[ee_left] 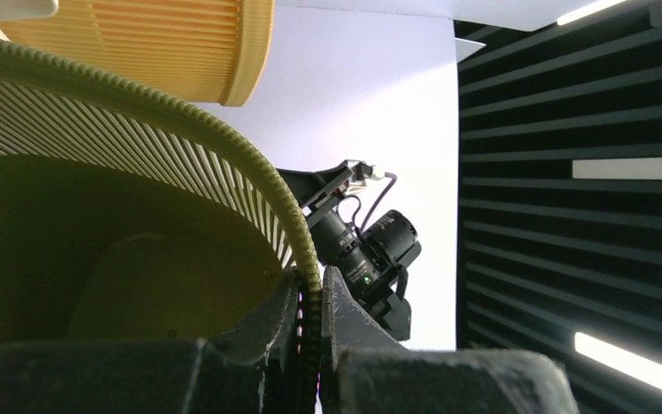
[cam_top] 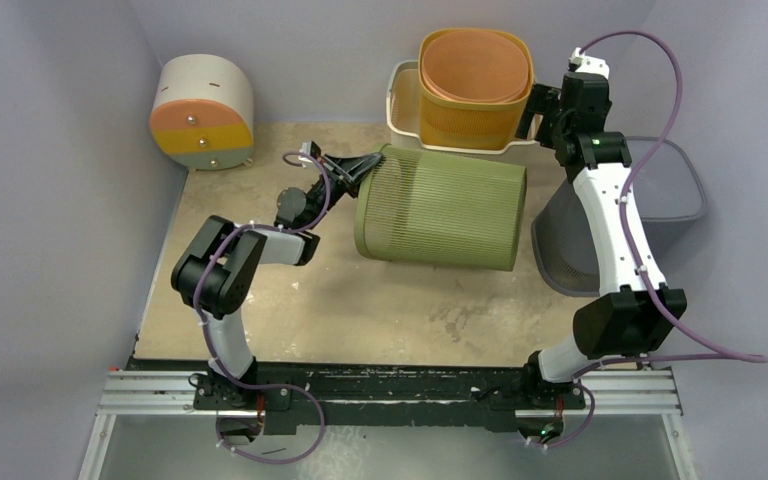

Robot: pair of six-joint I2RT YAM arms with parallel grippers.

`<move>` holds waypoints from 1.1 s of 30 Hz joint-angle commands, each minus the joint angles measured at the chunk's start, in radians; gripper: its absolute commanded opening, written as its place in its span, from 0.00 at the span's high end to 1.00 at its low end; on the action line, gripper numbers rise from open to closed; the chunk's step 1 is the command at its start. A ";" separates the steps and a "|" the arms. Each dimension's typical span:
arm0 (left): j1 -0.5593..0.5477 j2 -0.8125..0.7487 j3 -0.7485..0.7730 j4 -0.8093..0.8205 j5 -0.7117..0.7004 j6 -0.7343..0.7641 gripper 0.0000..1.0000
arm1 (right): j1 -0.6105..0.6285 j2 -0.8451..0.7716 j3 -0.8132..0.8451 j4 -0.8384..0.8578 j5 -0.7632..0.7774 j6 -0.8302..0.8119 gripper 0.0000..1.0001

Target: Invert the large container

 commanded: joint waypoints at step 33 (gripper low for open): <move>0.265 0.360 -0.163 0.287 0.385 -0.040 1.00 | -0.003 0.045 0.052 0.046 0.003 -0.023 0.00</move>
